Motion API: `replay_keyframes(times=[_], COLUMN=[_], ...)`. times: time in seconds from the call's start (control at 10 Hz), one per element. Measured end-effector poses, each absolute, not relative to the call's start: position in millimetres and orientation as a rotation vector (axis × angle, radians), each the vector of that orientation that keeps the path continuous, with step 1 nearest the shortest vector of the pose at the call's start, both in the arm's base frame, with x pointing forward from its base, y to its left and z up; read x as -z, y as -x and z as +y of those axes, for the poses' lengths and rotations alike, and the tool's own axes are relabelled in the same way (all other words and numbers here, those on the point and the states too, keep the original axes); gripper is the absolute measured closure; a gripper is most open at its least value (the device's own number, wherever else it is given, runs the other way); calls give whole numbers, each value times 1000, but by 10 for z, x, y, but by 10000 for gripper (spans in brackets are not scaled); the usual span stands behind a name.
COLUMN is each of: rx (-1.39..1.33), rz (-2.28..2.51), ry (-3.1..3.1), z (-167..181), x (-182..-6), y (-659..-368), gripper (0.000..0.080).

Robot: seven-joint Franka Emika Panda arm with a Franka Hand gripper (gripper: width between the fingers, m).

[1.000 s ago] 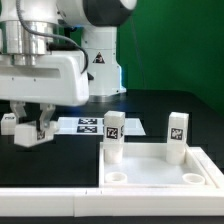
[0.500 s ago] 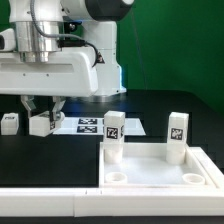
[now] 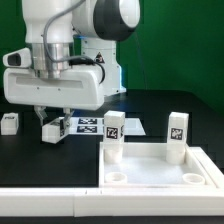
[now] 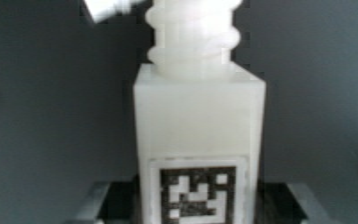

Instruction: Assemble square table

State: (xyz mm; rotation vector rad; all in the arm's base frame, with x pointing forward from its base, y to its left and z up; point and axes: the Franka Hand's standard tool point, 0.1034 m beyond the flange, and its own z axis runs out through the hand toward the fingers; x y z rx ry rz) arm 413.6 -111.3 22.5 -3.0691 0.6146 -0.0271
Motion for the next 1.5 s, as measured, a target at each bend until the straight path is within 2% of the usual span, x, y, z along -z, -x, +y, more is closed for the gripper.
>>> replay_keyframes(times=[0.3,0.5,0.6,0.7,0.8,0.9,1.1,1.3,1.5], rx=[89,14,-52,-152,-308,-443,-666,-918,-1050], rz=[617,630,598,582,553,525,542,560,538], ry=[3111,3072,3053,3027,2999,2968,2883,2771,2713], z=[-1175,-1113,-1095,-1143,-1189,-1267,-1385,-1371,-1248], x=[-190,-193,-289,-398,-499,-569,-544,-500,-438], y=[-4176,-4193,-4273,-4348,-4417,-4534,-4666,-4656,-4601], gripper=[517,517,338,218,165,165,154,151,151])
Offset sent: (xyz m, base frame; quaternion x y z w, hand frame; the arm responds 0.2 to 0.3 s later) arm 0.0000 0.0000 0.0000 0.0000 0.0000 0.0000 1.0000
